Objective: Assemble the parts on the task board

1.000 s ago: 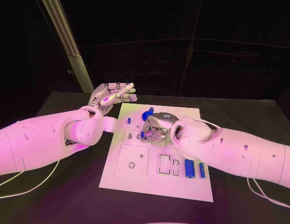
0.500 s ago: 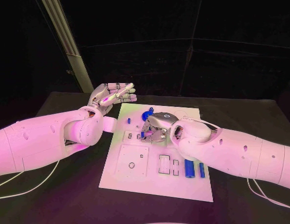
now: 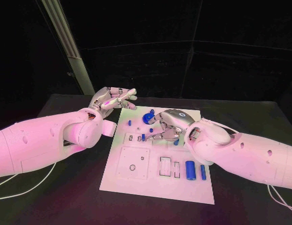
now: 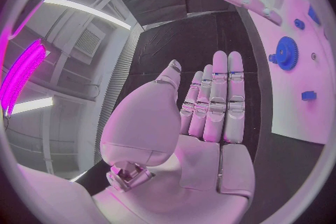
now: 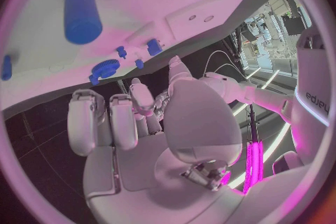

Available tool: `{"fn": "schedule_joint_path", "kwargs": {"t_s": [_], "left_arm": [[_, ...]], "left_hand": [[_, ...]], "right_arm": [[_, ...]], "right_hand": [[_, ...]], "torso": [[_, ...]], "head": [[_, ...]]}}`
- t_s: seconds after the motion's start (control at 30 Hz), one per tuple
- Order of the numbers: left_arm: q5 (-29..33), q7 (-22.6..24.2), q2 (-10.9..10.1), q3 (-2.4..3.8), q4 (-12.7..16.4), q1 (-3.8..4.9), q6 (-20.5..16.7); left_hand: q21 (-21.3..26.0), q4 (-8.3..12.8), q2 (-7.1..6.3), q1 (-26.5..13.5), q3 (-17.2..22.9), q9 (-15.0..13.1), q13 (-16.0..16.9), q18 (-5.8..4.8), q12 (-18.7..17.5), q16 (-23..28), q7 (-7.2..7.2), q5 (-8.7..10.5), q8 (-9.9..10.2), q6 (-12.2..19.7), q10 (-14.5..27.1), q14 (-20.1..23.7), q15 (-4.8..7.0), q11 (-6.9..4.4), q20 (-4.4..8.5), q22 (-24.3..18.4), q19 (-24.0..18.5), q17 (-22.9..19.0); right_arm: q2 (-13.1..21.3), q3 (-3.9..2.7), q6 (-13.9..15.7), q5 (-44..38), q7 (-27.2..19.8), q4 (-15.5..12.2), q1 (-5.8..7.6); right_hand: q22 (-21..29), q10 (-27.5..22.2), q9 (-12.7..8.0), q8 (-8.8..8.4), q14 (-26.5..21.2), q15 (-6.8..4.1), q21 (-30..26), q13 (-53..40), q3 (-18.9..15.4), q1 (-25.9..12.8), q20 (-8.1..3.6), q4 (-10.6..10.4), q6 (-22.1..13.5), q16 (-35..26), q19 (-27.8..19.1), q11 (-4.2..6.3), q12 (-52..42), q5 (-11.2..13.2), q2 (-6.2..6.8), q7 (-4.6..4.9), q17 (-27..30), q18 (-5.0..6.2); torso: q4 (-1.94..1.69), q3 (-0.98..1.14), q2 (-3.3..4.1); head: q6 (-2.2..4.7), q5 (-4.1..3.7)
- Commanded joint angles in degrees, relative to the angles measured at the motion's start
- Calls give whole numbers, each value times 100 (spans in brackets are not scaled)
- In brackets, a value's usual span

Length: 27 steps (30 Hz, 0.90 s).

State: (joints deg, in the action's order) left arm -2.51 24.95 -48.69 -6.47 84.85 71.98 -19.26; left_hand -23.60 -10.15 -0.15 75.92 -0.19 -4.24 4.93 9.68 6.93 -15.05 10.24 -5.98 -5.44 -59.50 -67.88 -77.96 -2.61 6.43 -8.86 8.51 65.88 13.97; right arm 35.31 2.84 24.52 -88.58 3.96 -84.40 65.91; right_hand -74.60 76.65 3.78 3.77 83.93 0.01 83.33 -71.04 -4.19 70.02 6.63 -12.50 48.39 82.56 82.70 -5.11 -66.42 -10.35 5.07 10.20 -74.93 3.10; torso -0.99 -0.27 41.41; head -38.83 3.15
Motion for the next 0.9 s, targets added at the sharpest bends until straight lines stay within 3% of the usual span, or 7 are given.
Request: {"fn": "schedule_joint_path", "kwargs": {"t_s": [0.03,0.1,0.2,0.33,0.37,0.6,0.9], "left_arm": [[-1249,-1072,-10,6,-20,24,504],[-1759,-1588,-23,6,-34,51,752],[-2541,-2416,-18,6,-50,135,1210],[-3348,-3391,36,6,-84,256,1645],[-3621,-3751,77,6,-109,307,1792],[-4624,-4896,373,6,-276,494,2167],[-5127,-5661,920,-75,-644,622,2478]], "left_hand": [[-237,-43,-1,-89,-69,-11,51,98,75,-295,-77,38,-35,-117,-229,-424,123,-97,118,114,321,245],[-617,-185,12,-266,-171,-32,182,89,251,-890,-206,44,-65,-237,-621,-854,288,-252,281,315,732,700],[-1432,-457,18,-488,-406,-83,572,45,669,-4103,-318,48,-125,-337,-991,-916,421,-432,478,923,1009,3842],[-3628,-526,-3,-584,-807,-269,1619,-267,1918,-6335,-463,82,-492,-305,-801,-921,563,-484,570,3429,1270,6172],[-4099,-655,252,-708,-865,-362,2040,-308,2405,-6747,-443,52,-679,-263,-550,-956,519,-493,591,4042,1230,6665],[-5268,-639,387,-708,-1227,-874,4303,-503,4849,-7495,-604,90,-1586,-147,-492,-1204,627,-645,625,5667,1544,7603],[-5864,-639,403,-829,-1436,-1361,5202,-687,5700,-7495,-708,193,-2216,16,-702,-1204,707,-737,708,6701,1931,7603]], "right_arm": [[211,-28,389,1248,-1104,-198,83],[449,-45,205,1879,-1324,-361,160],[796,-60,-22,2661,-1493,-553,289],[1209,-68,-197,3419,-1612,-683,451],[1357,-70,-220,3647,-1638,-707,502],[1769,-72,-255,4092,-1637,-669,609],[1842,-71,-326,4180,-1526,-603,632]], "right_hand": [[172,-86,25,28,257,40,-99,91,-19,113,-21,-39,143,-110,-121,16,102,25,-64,-11,-7,49],[738,-424,21,11,113,31,-405,508,-40,347,-44,53,140,-452,-415,21,610,-24,-139,-24,462,163],[1912,-1052,22,10,-152,4,-1123,1363,-39,629,-63,180,135,-1185,-1000,48,1639,-52,-273,-29,1353,375],[3094,-1463,27,21,-445,-24,-1976,2127,-28,886,-86,307,169,-2190,-1491,65,2506,-50,-405,-51,2383,559],[3361,-1414,25,18,-428,-41,-2238,2325,-75,914,-84,322,170,-2479,-1504,79,2658,-58,-422,-43,2575,574],[3548,-1330,25,18,-317,-46,-2459,2534,-153,926,-111,334,167,-2706,-1366,83,2752,-107,-473,-64,2626,589],[3592,-1314,26,21,-282,-51,-2519,2588,-190,925,-118,333,171,-2760,-1317,87,2762,-152,-483,-67,2614,588]], "torso": [[20,7,-46],[25,21,-79],[38,34,-135],[55,54,-202],[63,65,-237],[96,96,-328],[104,120,-357]], "head": [[-11,19],[-13,26],[-16,66],[-45,100],[-52,112],[-96,133],[-131,163]]}}
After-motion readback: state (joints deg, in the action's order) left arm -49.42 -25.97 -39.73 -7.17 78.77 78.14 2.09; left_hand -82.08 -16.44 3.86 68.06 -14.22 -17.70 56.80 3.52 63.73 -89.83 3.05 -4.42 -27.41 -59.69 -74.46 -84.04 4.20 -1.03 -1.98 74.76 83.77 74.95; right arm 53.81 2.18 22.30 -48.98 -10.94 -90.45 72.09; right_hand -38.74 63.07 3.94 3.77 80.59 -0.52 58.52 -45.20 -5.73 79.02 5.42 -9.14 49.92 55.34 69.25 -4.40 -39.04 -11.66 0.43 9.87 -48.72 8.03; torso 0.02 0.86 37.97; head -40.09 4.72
